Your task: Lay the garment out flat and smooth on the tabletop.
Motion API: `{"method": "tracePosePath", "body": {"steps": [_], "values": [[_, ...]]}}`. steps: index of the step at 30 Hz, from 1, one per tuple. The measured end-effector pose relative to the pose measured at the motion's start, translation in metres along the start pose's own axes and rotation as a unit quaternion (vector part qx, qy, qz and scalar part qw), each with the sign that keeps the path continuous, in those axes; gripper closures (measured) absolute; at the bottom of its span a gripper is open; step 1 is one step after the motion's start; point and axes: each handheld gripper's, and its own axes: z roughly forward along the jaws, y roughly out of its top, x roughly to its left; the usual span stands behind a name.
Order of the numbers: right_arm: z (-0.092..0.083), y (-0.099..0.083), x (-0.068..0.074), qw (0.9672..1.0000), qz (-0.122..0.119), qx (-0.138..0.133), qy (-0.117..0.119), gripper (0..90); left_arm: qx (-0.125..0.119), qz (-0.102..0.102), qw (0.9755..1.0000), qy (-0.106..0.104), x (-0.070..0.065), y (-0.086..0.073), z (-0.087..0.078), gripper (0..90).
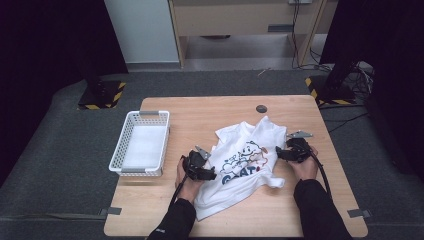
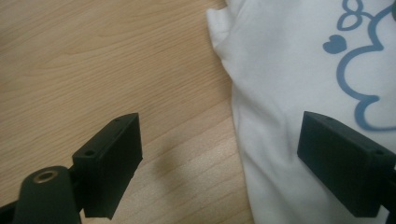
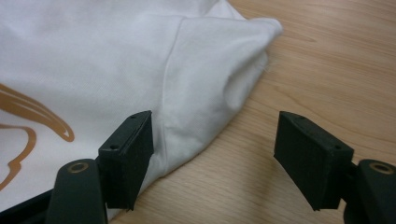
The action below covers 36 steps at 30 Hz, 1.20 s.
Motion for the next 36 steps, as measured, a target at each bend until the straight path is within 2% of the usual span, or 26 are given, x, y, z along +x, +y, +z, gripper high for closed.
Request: {"method": "tracePosePath", "body": {"steps": [6,10,14,16,18,20,26,31,36], "values": [[-0.002,-0.003,-0.013,0.9998,0.011,0.002,-0.018,28.2,0.004,-0.015,0.9998,0.008,0.005,-0.003,-0.001,13.5],[-0.006,-0.004,-0.014,0.9996,0.010,0.008,-0.024,28.3,0.010,-0.022,0.9997,0.007,0.007,-0.004,-0.003,13.5],[-0.015,0.000,-0.014,0.9997,0.018,0.003,-0.015,28.3,0.009,-0.027,0.9996,0.003,0.011,0.000,-0.007,13.0],[-0.022,0.003,-0.014,0.9995,0.030,-0.010,0.002,28.1,-0.009,-0.032,0.9995,-0.001,0.014,0.005,-0.010,12.7],[-0.031,0.005,-0.014,0.9988,0.037,-0.021,0.023,27.2,-0.043,-0.041,0.9982,-0.005,0.017,0.008,-0.014,14.3],[-0.038,0.004,-0.010,0.9978,0.038,-0.030,0.045,26.1,-0.033,-0.042,0.9985,-0.009,0.021,0.015,-0.013,13.3],[-0.056,-0.005,0.004,0.9931,0.031,-0.043,0.105,23.6,-0.065,-0.053,0.9963,-0.020,0.026,0.040,-0.009,15.0],[-0.069,-0.012,0.021,0.9885,0.012,-0.051,0.142,22.8,-0.082,-0.038,0.9956,-0.025,0.020,0.060,0.002,17.0],[-0.077,-0.020,0.041,0.9829,-0.009,-0.049,0.177,22.8,-0.083,-0.025,0.9961,-0.021,0.012,0.075,0.020,19.2]]}}
